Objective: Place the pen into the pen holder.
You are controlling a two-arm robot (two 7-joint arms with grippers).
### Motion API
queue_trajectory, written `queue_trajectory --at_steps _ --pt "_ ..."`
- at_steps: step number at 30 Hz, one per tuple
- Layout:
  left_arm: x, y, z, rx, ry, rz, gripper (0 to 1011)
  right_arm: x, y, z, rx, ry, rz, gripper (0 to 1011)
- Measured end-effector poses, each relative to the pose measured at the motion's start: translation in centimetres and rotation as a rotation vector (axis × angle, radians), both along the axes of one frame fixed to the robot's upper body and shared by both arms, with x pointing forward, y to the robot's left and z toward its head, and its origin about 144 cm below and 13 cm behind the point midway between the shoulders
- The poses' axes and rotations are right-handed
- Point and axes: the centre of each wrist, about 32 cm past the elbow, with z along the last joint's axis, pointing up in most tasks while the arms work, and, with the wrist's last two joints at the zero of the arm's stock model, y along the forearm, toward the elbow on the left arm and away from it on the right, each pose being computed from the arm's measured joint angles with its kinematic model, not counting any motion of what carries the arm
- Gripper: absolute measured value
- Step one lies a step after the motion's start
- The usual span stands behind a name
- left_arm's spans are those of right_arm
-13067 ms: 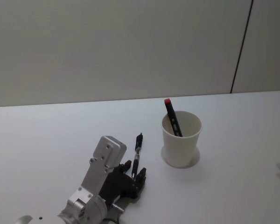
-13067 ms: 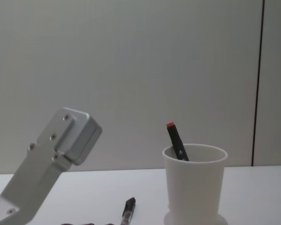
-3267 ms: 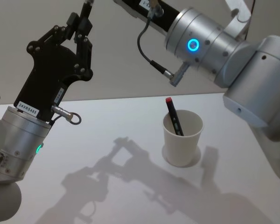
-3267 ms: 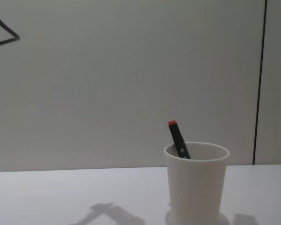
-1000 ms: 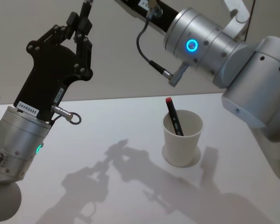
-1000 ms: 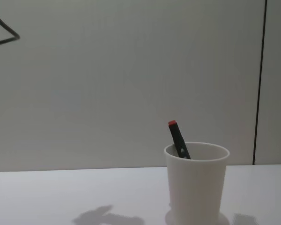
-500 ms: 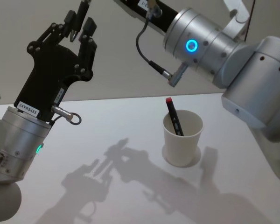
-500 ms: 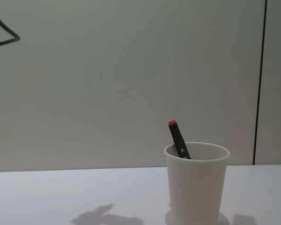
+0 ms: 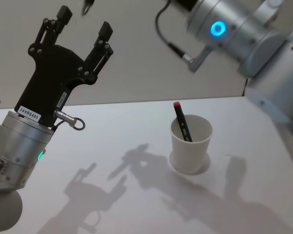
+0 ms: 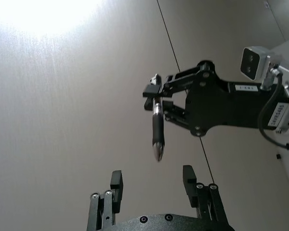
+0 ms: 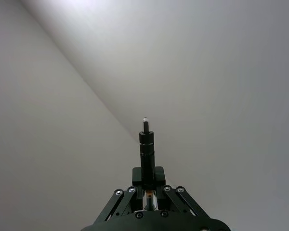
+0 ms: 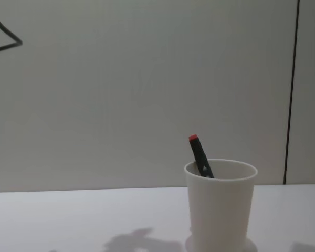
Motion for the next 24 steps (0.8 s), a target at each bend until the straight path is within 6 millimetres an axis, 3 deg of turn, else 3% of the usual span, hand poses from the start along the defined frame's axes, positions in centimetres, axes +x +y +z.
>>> queue_trajectory --at_steps 3,9,24 --pt "0.0 0.0 0.0 0.0 0.0 0.0 856 0.0 -0.9 0.6 0.021 -0.03 -0.025 143" --pt "0.0 0.0 0.0 0.0 -0.001 0.0 998 -0.2 -3.5 1.4 0.044 -0.078 -0.09 143" --pt "0.1 0.8 0.4 0.003 -0.01 0.059 1001 -2.0 -11.1 0.1 -0.016 -0.123 -0.287 143"
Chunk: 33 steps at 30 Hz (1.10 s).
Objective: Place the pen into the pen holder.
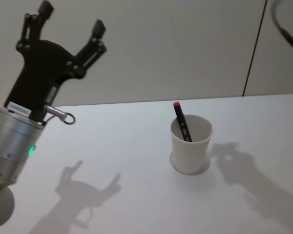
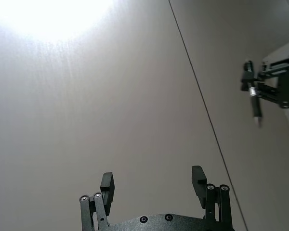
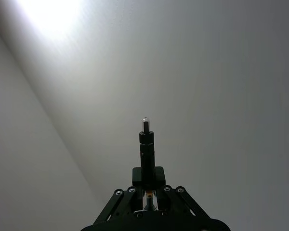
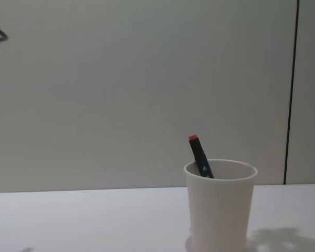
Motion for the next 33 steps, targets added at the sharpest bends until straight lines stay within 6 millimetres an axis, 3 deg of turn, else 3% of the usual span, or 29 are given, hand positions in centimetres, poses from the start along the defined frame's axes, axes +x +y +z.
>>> queue_trajectory --at_steps 6,16,21,33 --pt "0.3 1.2 0.9 0.012 -0.02 0.069 1001 -1.6 -3.4 -1.8 -0.077 0.007 -0.095 144" --pt "1.2 3.6 2.7 0.037 -0.058 0.187 1001 -3.5 -5.9 -4.3 -0.225 0.008 -0.176 143" --pt "1.4 4.4 3.3 0.045 -0.072 0.224 1001 -4.1 -5.9 -5.5 -0.297 0.004 -0.186 143" --pt "1.7 5.2 4.0 0.052 -0.088 0.266 1001 -4.1 -3.6 -8.8 -0.446 -0.026 -0.171 143"
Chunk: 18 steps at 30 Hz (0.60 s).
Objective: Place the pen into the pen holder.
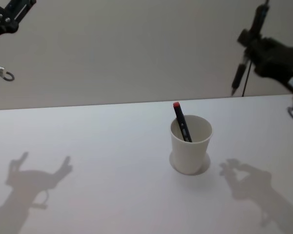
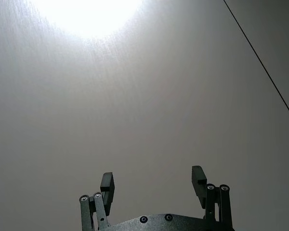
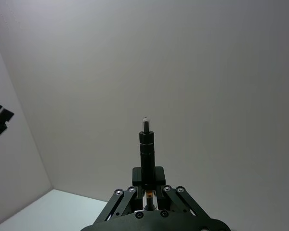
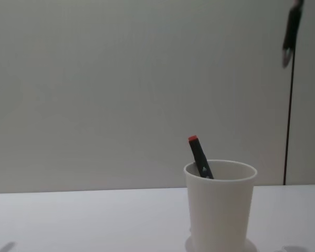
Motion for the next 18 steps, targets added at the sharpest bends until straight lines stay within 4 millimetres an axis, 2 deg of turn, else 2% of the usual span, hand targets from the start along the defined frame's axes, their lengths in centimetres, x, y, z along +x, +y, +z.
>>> queue_trajectory --at_steps 18 --pt "0.1 0.5 0.4 0.004 -0.009 0.021 1001 2.5 3.0 -3.8 -0.075 -0.013 -0.04 144"
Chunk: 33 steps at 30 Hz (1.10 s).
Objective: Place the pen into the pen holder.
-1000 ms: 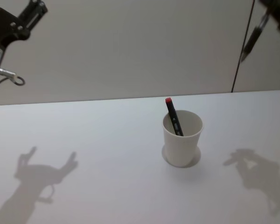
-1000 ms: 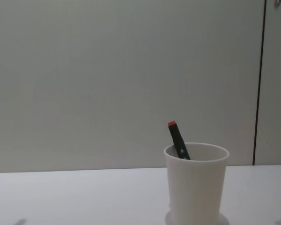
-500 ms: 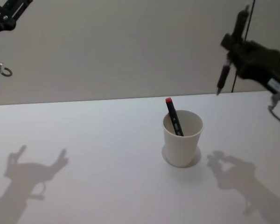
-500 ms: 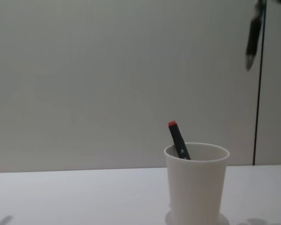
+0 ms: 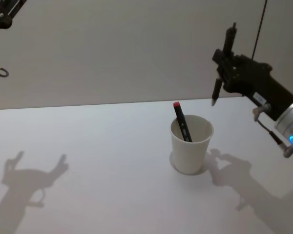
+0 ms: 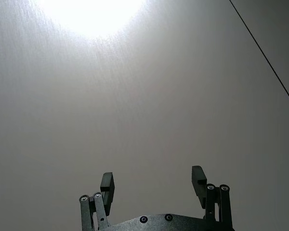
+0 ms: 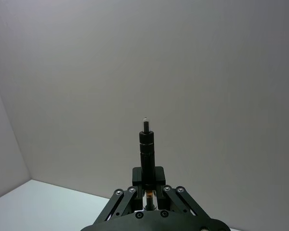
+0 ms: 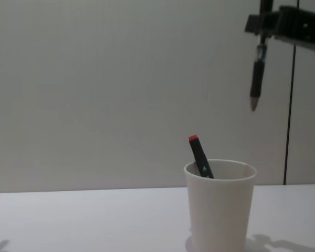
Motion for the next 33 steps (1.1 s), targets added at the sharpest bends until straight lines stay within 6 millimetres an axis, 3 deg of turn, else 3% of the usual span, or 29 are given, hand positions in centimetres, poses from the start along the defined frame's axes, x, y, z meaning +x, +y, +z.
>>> queue_trajectory --at_steps 13,33 --pt "0.0 0.1 0.1 0.001 -0.001 0.004 1001 0.7 1.6 -2.2 0.004 0.046 0.017 143" --pt "0.0 0.1 0.1 0.001 -0.003 0.005 1001 1.1 1.9 -4.0 -0.011 0.07 0.008 143"
